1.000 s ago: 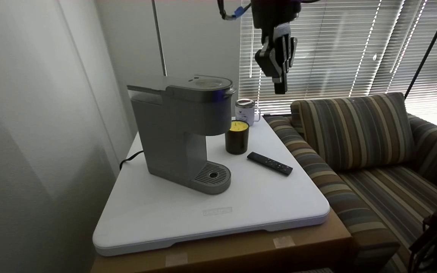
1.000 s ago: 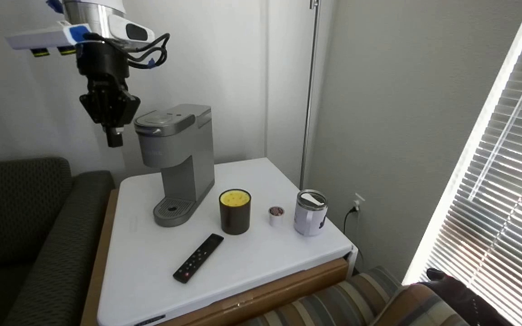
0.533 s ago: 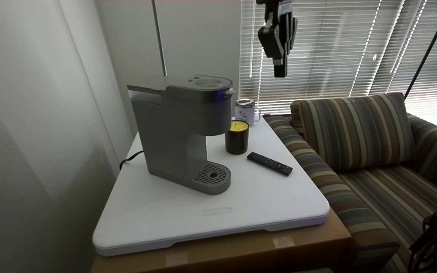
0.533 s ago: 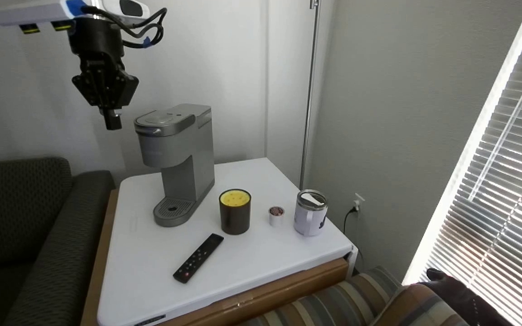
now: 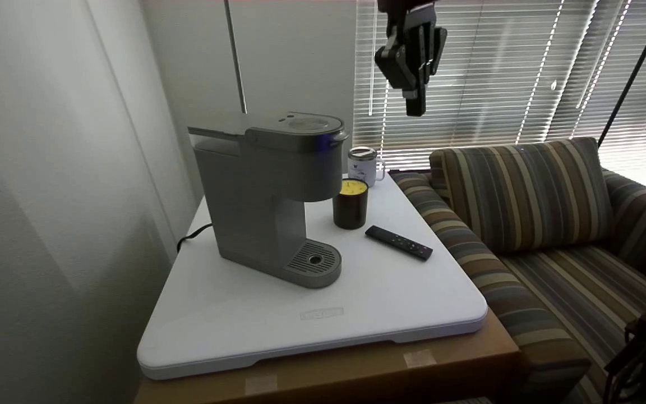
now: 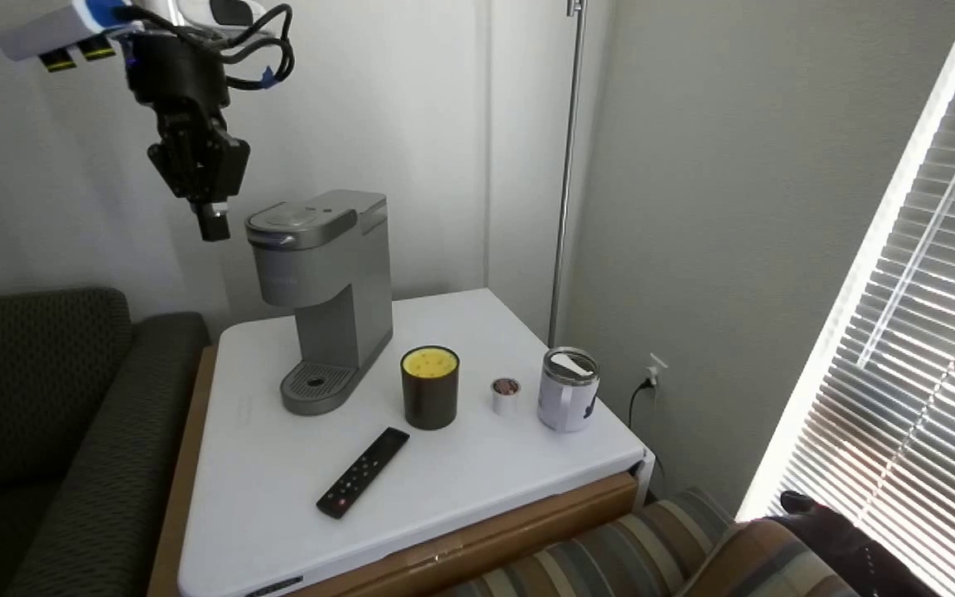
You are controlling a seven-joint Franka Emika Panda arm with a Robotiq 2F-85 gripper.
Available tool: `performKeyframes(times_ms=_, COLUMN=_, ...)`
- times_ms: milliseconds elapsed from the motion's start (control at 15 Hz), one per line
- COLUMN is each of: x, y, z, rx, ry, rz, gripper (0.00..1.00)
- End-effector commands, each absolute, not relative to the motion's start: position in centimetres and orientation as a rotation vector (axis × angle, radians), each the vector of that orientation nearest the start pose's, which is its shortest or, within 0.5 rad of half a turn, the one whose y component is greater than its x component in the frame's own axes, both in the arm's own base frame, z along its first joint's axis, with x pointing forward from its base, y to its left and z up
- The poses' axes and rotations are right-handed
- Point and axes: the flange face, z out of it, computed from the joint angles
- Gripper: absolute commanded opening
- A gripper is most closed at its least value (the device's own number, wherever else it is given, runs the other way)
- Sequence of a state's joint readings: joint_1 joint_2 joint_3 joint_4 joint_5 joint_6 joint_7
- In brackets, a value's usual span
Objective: Close the lid of the coffee maker and then open it
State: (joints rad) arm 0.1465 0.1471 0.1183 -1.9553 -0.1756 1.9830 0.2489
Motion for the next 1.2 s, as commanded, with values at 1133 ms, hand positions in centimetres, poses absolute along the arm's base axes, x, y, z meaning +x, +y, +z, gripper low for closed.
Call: performKeyframes(times_ms=1133, x=58.5, y=15.6, z=35.7, rx=-2.734, ry=1.322, rz=-0.105, gripper=0.00)
